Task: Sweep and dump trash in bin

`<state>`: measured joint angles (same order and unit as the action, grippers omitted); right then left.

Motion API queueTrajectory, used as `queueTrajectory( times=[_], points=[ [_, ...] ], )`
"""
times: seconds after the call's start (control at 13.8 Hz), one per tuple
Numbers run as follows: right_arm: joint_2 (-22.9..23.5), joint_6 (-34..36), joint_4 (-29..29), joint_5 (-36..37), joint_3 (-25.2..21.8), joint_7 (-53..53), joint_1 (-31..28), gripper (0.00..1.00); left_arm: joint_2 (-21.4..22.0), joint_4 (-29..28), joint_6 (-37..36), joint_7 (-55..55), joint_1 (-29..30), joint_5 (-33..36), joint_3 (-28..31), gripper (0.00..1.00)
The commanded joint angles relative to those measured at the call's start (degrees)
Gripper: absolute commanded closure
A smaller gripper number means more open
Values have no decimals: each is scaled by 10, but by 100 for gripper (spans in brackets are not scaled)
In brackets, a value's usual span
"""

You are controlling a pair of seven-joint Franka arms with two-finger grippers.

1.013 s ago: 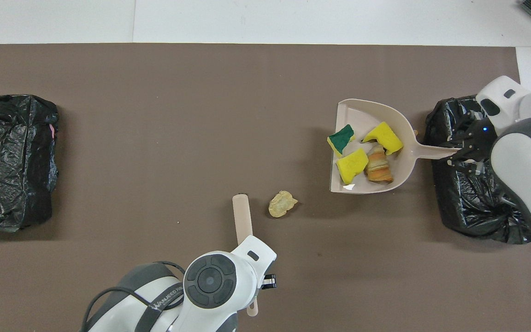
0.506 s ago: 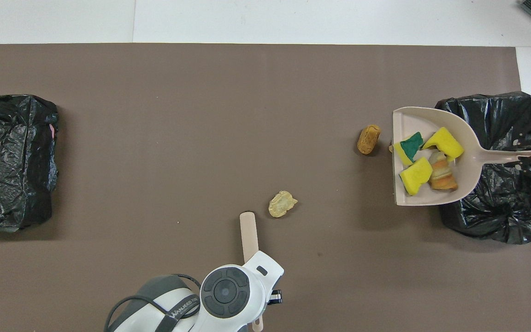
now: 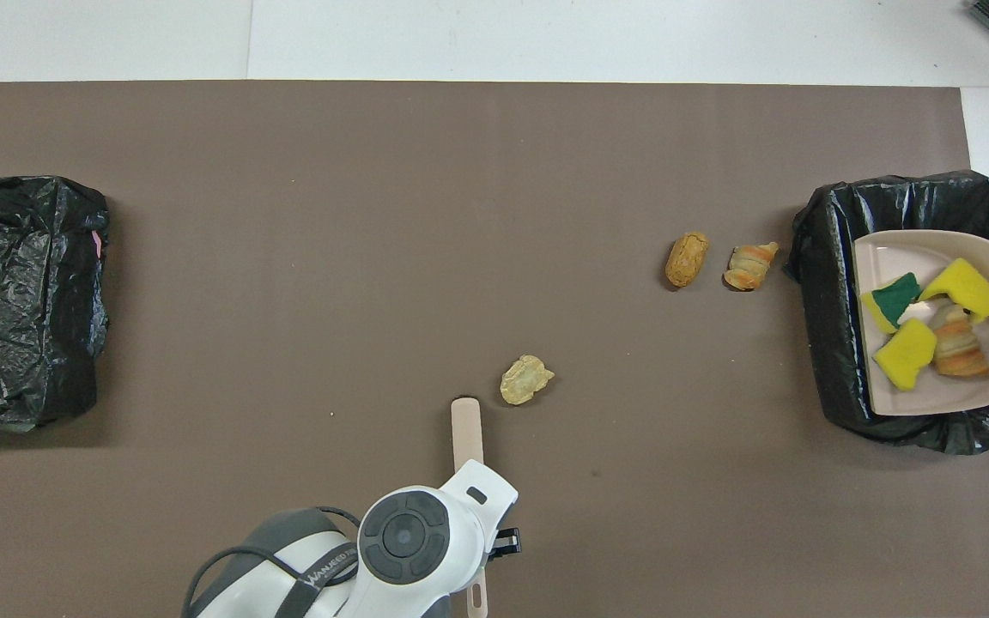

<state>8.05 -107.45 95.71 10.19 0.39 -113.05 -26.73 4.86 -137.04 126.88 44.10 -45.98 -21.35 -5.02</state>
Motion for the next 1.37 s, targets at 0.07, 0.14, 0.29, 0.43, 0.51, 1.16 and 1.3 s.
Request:
queueTrajectory(
  times=[0.07, 0.14, 0.29, 0.43, 0.51, 1.16, 1.3],
  points=[
    [1, -53, -3, 99, 7, 5, -4, 100, 16, 23, -11, -2, 91, 13, 4, 0],
    [1, -55, -1, 113, 7, 11, 0, 100, 17, 39, -12, -1, 127, 45, 4, 0],
    [1, -53, -1, 166, 13, 36, 3, 100, 20, 64, -14, -10, 192, 75, 4, 0],
    [-1, -53, 2, 181, 15, 41, 10, 100, 20, 82, -15, -37, 241, 99, 4, 0],
    [-1, -53, 3, 205, 15, 42, 18, 100, 20, 82, -15, -52, 260, 105, 4, 0],
    [-30, -45, 4, 337, 17, 73, 80, 100, 44, 162, -156, -390, 469, 133, 4, 0],
    [-37, -44, 4, 350, 17, 72, 88, 100, 40, 221, -220, -417, 482, 159, 4, 0]
  ],
)
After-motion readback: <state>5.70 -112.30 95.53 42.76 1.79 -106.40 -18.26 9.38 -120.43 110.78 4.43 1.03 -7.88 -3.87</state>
